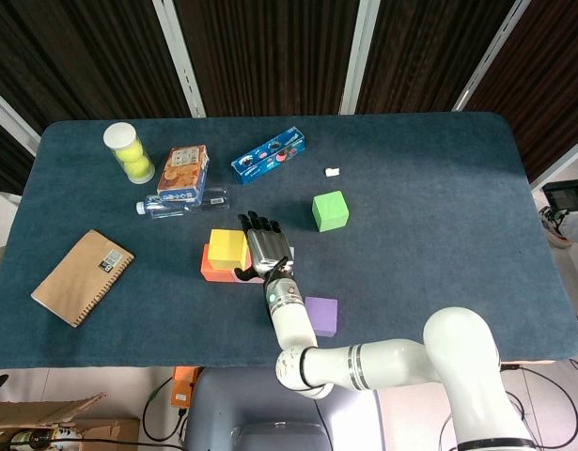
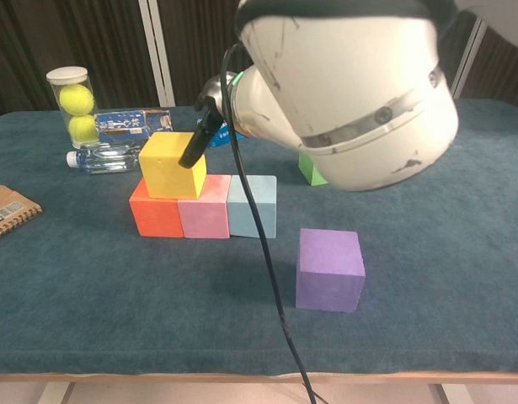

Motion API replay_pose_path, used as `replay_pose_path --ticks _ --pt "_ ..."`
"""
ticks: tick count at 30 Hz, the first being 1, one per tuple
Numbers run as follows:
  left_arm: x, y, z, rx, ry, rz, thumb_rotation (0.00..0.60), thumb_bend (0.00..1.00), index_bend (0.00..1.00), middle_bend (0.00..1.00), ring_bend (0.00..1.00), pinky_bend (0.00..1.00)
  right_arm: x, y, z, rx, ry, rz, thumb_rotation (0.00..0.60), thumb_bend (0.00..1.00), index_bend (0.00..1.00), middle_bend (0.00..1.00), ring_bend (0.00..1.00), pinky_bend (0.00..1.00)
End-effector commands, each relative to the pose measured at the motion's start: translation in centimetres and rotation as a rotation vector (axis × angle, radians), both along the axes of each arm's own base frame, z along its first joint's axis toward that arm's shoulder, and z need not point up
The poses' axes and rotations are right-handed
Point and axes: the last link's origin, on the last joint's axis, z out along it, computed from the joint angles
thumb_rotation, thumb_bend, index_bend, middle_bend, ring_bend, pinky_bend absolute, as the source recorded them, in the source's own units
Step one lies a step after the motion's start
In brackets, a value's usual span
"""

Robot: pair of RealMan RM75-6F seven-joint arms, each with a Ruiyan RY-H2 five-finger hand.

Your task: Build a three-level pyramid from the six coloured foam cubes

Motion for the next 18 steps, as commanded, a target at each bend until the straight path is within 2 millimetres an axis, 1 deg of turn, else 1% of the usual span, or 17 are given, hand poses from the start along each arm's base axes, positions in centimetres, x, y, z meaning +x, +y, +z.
replay_pose_path --ticks 1,4,9,15,18 --pt "0.0 0.0 -0.1 -0.001 -0.003 0.001 0.600 0.15 0.12 0.02 0.00 0.10 -0.2 -0.5 -0.5 -0.023 0.031 -0.002 0.600 0.20 0.10 0.00 0.00 0.00" --pt "-0.2 0.0 -0.3 -0.012 -0.001 0.008 0.600 0.15 0.12 0.02 0.00 0.10 -0.4 -0.8 -1.0 -0.018 0.041 -0.005 0.600 0.20 0.13 0.00 0.00 0.00" --pt "-0.3 -0.1 -0.6 -0.018 0.003 0.014 0.600 0.15 0.12 0.02 0.00 0.10 -0.1 -0.9 -1.7 0.005 0.023 -0.006 0.600 0.20 0.18 0.00 0.00 0.00" --pt "-0.6 -0.1 -0.7 -0.025 0.009 0.028 0.600 0.15 0.12 0.02 0.00 0.10 -0.2 -1.4 -1.9 -0.011 0.020 -0.018 0.600 0.20 0.23 0.00 0.00 0.00" --pt "-0.8 -0.1 -0.7 -0.027 0.006 0.032 0.600 0.15 0.12 0.02 0.00 0.10 -0.2 -1.5 -2.0 -0.010 0.005 -0.028 0.600 0.20 0.27 0.00 0.00 0.00"
